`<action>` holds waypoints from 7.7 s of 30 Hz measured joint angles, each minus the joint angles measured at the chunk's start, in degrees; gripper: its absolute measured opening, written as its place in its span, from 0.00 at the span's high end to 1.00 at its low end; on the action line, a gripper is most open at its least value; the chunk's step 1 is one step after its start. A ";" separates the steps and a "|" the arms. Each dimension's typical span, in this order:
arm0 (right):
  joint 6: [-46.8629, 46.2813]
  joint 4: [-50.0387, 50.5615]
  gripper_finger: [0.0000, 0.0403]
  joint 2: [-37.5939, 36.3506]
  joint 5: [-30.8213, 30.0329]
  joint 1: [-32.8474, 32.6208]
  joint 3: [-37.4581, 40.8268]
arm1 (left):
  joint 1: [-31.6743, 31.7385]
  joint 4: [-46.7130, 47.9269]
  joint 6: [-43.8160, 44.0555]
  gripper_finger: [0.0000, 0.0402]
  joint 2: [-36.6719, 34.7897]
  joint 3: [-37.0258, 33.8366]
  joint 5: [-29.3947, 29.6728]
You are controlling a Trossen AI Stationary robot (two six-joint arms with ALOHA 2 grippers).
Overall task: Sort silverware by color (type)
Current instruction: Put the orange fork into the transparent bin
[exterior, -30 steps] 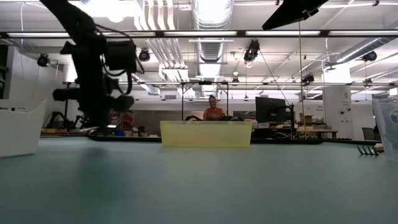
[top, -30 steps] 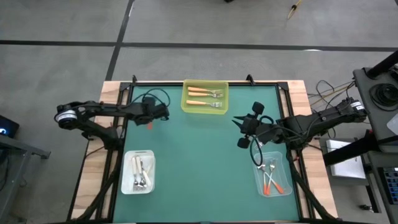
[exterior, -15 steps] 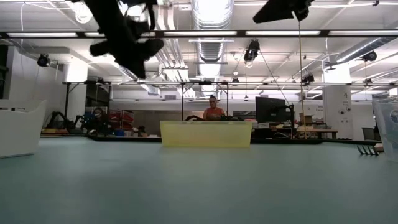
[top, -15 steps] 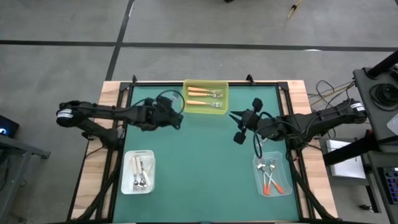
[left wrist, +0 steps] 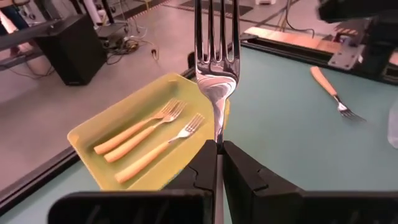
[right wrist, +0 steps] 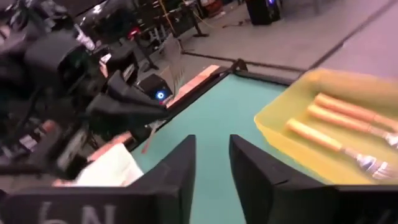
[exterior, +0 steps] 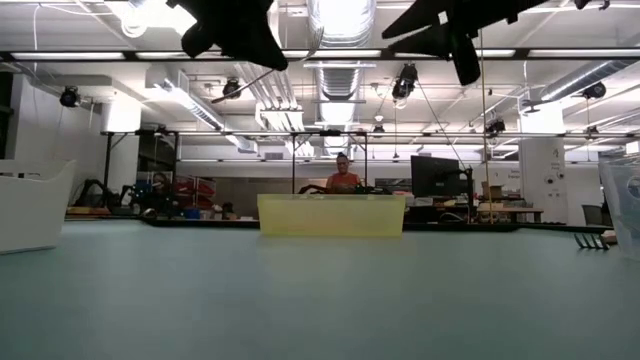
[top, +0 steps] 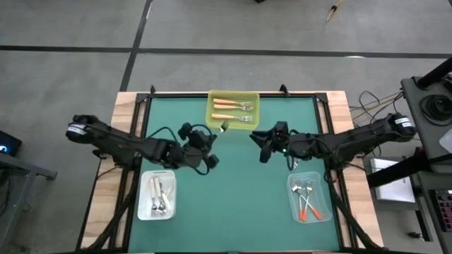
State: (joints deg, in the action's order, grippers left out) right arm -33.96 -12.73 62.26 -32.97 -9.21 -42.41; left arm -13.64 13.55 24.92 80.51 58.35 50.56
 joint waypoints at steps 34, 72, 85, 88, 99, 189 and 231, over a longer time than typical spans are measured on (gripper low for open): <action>-1.95 -12.95 0.46 24.78 -12.01 1.45 -15.25 | 1.81 -9.25 -3.45 1.00 6.33 0.11 -3.58; -0.82 4.91 0.98 28.26 -13.86 2.49 -22.87 | 1.66 -7.25 -4.97 0.67 5.42 0.04 -5.09; 7.20 24.83 0.98 20.38 6.26 2.86 -22.77 | 1.04 -5.90 -20.71 0.66 -2.24 -5.25 -34.50; 12.58 24.14 0.98 19.18 12.11 1.96 -22.00 | 1.04 -16.94 -22.48 0.69 -3.85 -10.75 -43.81; 25.75 17.60 0.98 19.16 12.05 -5.77 -21.53 | 1.22 -53.60 -21.06 0.70 0.58 -24.40 -49.72; -29.54 63.42 0.98 54.24 31.48 -8.42 -53.33 | 4.24 -52.35 -54.70 1.00 -20.05 -29.74 -40.43; -33.96 91.96 0.98 67.92 41.84 -12.66 -75.32 | 5.28 -48.52 -60.44 1.00 -33.63 -31.19 -30.94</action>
State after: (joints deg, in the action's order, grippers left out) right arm -67.92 79.23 130.18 8.86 -21.87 -117.73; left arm -8.36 -34.96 -35.53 46.88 27.16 19.63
